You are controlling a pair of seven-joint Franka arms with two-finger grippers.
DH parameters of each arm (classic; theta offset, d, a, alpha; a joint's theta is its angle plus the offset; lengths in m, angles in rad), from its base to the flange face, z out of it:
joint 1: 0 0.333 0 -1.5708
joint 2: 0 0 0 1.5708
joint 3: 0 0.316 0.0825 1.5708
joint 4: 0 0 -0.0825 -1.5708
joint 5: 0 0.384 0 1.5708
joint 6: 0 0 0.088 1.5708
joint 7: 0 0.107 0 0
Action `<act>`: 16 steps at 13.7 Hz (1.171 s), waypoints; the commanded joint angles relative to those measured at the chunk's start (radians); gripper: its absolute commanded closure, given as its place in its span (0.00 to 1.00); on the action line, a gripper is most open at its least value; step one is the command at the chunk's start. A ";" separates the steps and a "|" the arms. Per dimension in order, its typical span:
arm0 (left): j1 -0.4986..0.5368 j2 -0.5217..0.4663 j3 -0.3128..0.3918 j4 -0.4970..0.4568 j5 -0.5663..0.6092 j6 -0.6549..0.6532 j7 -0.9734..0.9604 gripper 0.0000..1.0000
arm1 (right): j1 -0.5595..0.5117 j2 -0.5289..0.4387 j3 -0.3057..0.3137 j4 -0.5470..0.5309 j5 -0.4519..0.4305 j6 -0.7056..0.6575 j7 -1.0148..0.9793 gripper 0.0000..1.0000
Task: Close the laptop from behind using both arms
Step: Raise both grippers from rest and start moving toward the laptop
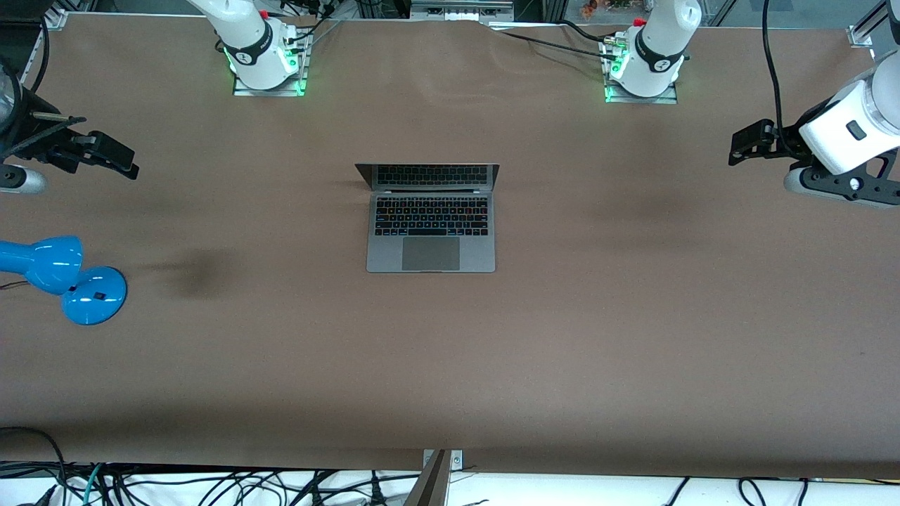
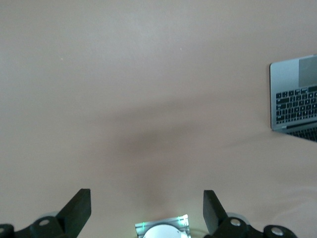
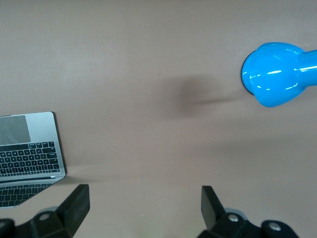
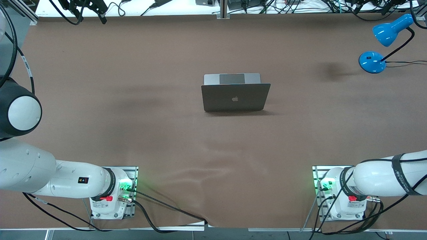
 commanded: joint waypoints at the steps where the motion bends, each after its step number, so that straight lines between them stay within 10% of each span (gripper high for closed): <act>1: -0.013 -0.003 -0.002 0.009 0.052 0.022 -0.075 0.00 | -0.009 0.003 0.003 0.019 0.000 -0.016 -0.009 0.00; 16: -0.012 -0.106 -0.026 -0.172 0.048 0.132 -0.104 0.00 | -0.009 0.006 0.003 0.022 -0.001 -0.016 -0.020 0.00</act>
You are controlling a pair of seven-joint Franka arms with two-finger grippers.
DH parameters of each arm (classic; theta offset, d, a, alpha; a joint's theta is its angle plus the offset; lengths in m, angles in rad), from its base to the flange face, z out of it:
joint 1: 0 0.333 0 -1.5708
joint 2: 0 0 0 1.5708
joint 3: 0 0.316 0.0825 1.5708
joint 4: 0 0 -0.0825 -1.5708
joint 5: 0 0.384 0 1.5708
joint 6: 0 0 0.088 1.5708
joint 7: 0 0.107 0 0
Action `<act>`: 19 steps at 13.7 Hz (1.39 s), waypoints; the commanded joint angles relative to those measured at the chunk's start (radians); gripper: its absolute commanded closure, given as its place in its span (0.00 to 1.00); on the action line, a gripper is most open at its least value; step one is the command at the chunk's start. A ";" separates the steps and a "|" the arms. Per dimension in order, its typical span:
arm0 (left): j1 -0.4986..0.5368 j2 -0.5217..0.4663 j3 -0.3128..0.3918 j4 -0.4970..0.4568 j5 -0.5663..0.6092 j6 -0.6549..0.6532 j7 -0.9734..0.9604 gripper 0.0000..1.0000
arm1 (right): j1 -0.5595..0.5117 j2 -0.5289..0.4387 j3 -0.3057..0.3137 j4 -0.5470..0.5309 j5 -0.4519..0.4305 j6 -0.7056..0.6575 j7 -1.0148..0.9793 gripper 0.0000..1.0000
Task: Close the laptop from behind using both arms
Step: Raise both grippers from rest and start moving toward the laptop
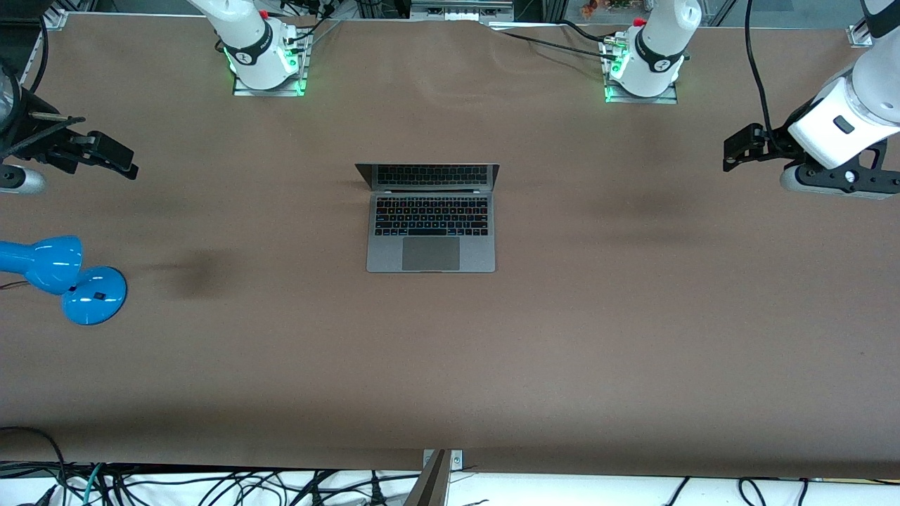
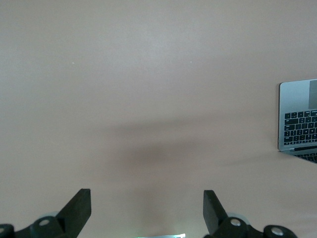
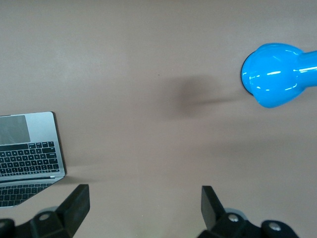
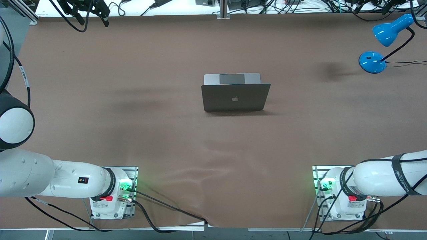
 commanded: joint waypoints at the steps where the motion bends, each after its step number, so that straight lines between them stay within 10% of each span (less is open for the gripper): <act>1: -0.011 -0.019 -0.019 -0.025 0.022 0.008 -0.017 0.00 | -0.007 0.012 0.003 0.021 -0.001 -0.016 -0.015 0.00; 13: -0.012 -0.009 -0.114 -0.030 0.018 -0.029 -0.129 0.00 | 0.003 0.053 0.011 0.015 0.045 -0.064 -0.121 0.01; 19: -0.012 0.013 -0.183 -0.024 -0.079 -0.029 -0.273 0.00 | 0.046 0.076 0.018 0.016 0.174 -0.150 -0.125 0.53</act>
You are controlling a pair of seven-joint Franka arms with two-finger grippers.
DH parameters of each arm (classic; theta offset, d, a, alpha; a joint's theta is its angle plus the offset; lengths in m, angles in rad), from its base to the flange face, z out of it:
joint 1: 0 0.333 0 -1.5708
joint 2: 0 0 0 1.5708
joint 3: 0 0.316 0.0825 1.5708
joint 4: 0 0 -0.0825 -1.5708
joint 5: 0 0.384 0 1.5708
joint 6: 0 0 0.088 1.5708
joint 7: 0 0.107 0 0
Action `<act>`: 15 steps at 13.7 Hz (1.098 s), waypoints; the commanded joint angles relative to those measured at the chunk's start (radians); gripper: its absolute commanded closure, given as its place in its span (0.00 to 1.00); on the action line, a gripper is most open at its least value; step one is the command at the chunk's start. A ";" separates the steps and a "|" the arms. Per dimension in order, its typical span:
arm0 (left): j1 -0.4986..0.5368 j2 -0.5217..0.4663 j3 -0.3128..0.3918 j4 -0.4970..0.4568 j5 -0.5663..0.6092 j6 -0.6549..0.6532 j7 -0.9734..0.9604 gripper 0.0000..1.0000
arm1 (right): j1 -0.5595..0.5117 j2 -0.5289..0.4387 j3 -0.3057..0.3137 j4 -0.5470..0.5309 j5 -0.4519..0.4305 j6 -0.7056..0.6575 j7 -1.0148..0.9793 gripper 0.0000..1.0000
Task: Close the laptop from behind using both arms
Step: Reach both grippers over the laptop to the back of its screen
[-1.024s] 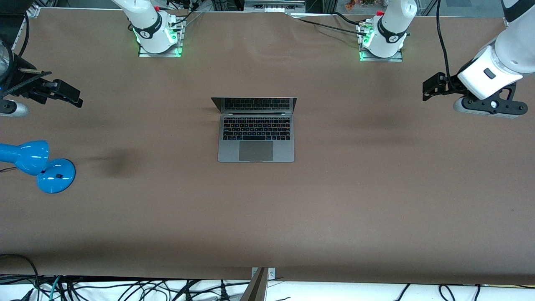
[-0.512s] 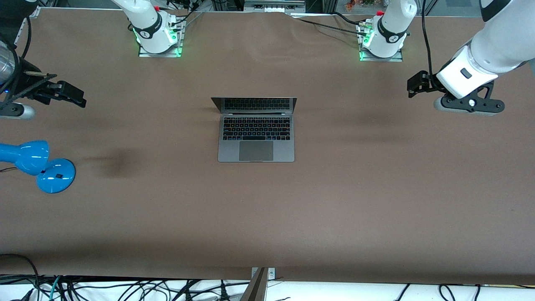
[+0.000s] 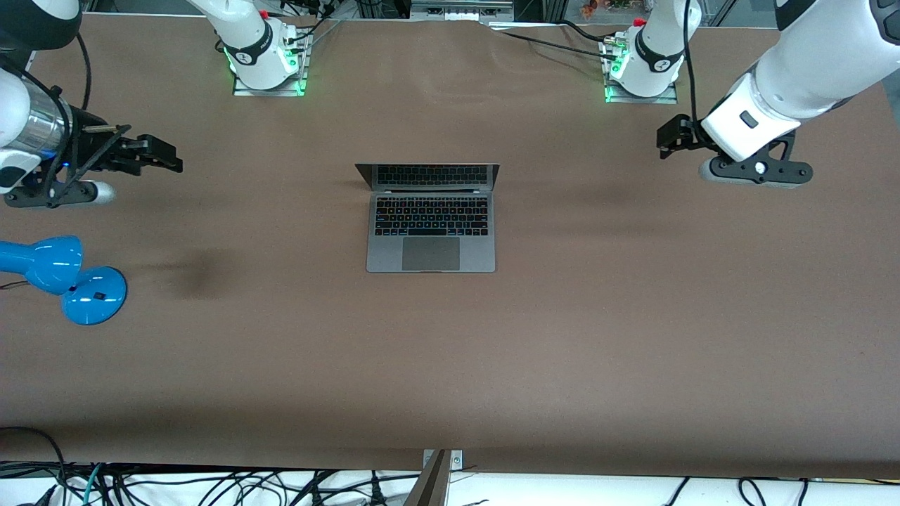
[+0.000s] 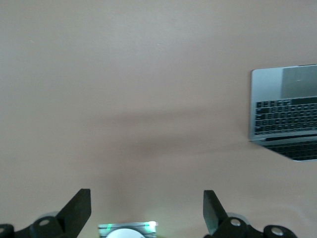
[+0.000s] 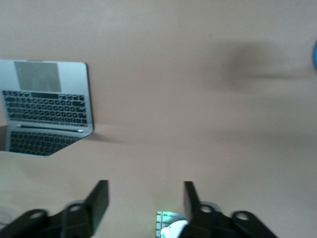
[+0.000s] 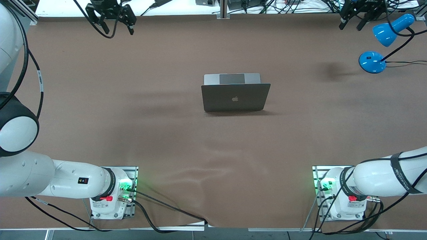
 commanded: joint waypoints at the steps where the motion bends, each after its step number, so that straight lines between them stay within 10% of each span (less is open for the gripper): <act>1: -0.001 0.014 -0.053 -0.002 -0.026 -0.006 -0.103 0.00 | 0.052 0.011 0.001 0.015 0.022 -0.040 -0.015 0.63; 8: -0.003 0.078 -0.220 0.000 -0.144 -0.004 -0.383 0.15 | 0.181 0.073 0.001 0.015 0.108 -0.120 -0.007 0.83; 12: -0.010 0.149 -0.312 0.003 -0.245 0.034 -0.594 0.90 | 0.212 0.122 0.001 0.014 0.176 -0.155 0.008 1.00; 15: -0.067 0.187 -0.329 0.003 -0.242 0.034 -0.601 1.00 | 0.266 0.165 0.001 0.012 0.191 -0.155 0.061 1.00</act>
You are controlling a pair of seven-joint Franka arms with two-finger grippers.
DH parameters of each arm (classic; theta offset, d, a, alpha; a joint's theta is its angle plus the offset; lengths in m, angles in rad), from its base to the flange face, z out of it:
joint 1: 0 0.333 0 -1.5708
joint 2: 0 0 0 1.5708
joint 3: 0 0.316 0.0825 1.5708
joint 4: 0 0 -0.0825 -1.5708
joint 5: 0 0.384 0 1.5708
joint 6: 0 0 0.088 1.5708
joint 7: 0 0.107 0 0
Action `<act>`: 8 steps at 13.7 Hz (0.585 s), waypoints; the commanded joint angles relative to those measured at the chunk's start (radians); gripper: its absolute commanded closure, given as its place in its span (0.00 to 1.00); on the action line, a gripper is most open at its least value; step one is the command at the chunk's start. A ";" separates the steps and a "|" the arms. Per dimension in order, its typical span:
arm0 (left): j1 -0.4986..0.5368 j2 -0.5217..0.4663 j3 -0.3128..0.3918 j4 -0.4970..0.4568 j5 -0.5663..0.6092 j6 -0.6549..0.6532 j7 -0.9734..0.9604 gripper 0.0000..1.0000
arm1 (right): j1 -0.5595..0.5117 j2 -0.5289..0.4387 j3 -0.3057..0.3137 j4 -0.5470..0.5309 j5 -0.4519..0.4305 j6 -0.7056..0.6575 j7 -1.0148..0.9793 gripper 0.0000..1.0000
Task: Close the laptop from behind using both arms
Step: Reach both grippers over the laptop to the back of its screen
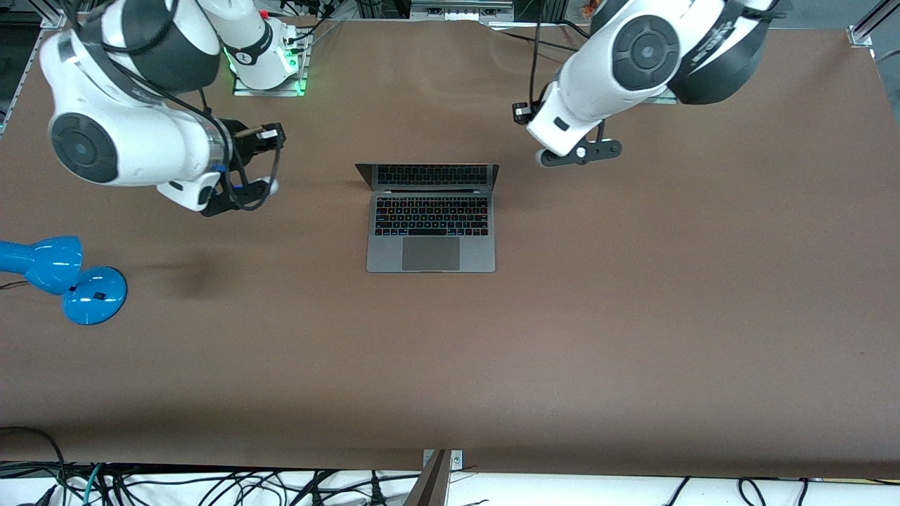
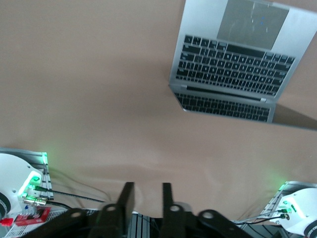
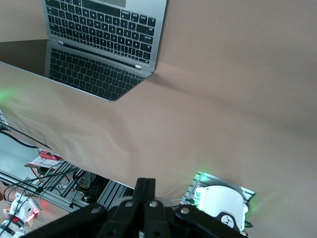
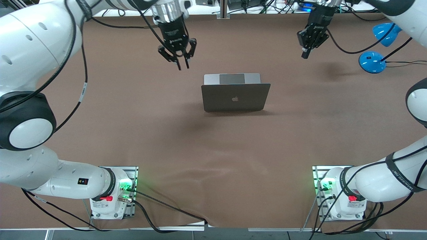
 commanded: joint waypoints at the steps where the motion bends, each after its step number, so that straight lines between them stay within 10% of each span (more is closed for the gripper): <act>1: -0.039 0.034 -0.001 0.006 -0.024 0.003 -0.020 1.00 | 0.052 0.046 -0.006 0.012 0.051 -0.021 0.067 1.00; 8: -0.077 0.149 -0.001 0.014 -0.031 0.029 -0.082 1.00 | 0.095 0.160 -0.006 0.020 0.183 -0.010 0.118 1.00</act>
